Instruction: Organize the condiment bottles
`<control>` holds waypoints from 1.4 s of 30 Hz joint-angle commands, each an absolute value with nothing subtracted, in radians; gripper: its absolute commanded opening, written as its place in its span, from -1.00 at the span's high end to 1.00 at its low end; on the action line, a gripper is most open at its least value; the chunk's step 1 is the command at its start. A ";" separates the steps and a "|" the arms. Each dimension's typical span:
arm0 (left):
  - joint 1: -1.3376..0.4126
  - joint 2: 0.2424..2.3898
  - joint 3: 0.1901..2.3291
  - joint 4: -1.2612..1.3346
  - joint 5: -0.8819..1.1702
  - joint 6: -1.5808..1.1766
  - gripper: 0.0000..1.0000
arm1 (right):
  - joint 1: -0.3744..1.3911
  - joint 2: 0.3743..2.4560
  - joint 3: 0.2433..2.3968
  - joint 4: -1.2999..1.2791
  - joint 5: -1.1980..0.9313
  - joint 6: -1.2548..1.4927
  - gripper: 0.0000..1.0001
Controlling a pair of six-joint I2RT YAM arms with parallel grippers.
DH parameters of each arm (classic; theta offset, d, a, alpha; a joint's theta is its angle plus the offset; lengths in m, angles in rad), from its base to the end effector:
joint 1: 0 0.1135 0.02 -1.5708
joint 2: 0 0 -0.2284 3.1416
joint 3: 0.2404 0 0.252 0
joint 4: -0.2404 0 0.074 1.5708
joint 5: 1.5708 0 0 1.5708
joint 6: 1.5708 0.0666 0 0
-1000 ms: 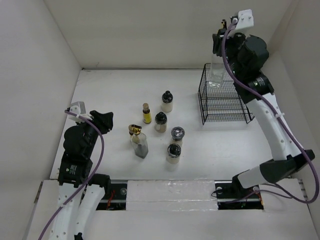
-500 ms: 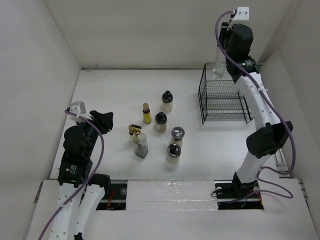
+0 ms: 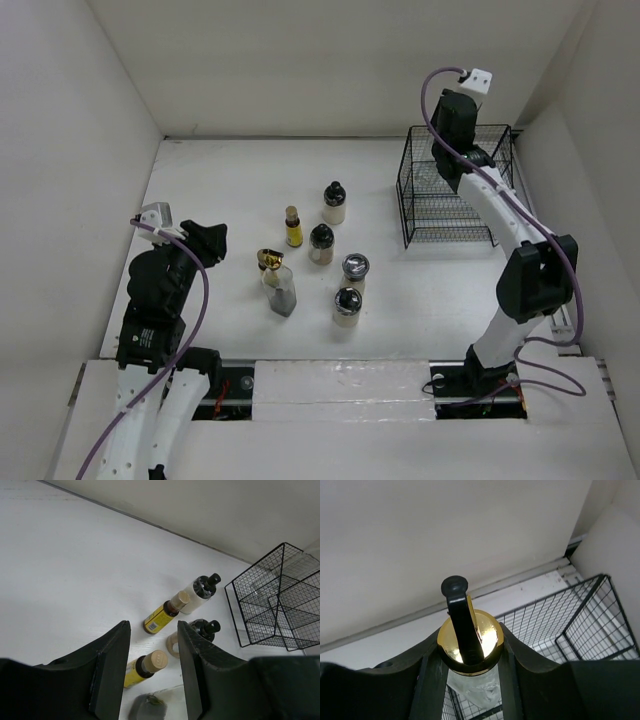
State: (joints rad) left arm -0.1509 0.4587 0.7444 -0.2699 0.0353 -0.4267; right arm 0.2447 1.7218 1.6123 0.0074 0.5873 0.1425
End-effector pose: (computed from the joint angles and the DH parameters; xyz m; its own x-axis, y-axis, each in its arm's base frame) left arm 0.1713 -0.0284 0.3434 -0.0624 -0.4089 -0.9105 0.1750 0.8936 -0.4133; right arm 0.4290 0.0691 0.3590 -0.0506 0.1092 -0.9927 0.3438 0.9351 0.0854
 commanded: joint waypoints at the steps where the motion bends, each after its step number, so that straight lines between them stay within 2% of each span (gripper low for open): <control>1: -0.155 0.465 0.736 -0.225 0.054 -0.413 0.23 | 0.275 1.669 1.614 0.192 0.696 0.219 1.00; 8: -0.155 0.465 0.736 -0.225 0.054 -0.413 0.23 | 0.307 1.709 1.571 0.192 0.736 0.238 1.00; 10: -0.155 0.465 0.736 -0.225 0.054 -0.413 0.23 | 0.307 1.718 1.555 0.192 0.724 0.249 0.94; 11: -0.155 0.465 0.736 -0.225 0.054 -0.413 0.23 | 0.307 1.718 1.539 0.192 0.724 0.249 0.80; 14: -0.155 0.456 0.736 -0.225 0.054 -0.413 0.20 | 0.307 1.718 1.510 0.192 0.715 0.258 0.55; 19: -0.155 0.445 0.736 -0.225 0.054 -0.413 0.20 | 0.307 1.727 1.499 0.192 0.684 0.258 0.51; 22: -0.155 0.445 0.736 -0.225 0.054 -0.413 0.20 | 0.307 1.753 1.515 0.158 0.675 0.258 0.39; 24: -0.155 0.445 0.736 -0.225 0.054 -0.413 0.20 | 0.307 1.764 1.545 0.135 0.675 0.244 0.13; 25: -0.155 0.445 0.736 -0.225 0.054 -0.413 0.18 | 0.307 1.764 1.557 0.124 0.663 0.244 -0.09; 27: -0.155 0.445 0.736 -0.225 0.054 -0.413 0.18 | 0.307 1.764 1.577 0.100 0.663 0.232 -0.31; 29: -0.155 0.445 0.736 -0.225 0.054 -0.413 0.05 | 0.307 1.764 1.591 0.100 0.637 0.200 -0.47; 34: -0.155 0.445 0.736 -0.225 0.054 -0.413 -0.23 | 0.298 1.711 1.624 0.061 0.552 0.164 -0.58; 37: -0.155 0.445 0.736 -0.225 0.034 -0.413 -0.25 | 0.287 1.643 1.634 0.040 0.500 0.130 -0.69; 42: -0.155 0.445 0.756 -0.278 -0.135 -0.497 -0.30 | 0.311 1.484 1.654 -0.031 0.382 0.045 -0.68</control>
State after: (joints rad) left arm -0.1509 0.4530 0.7444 -0.2771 -0.0227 -0.4469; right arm 0.2962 1.6268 1.5806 -0.0254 0.4831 0.1173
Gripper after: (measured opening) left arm 0.640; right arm 0.847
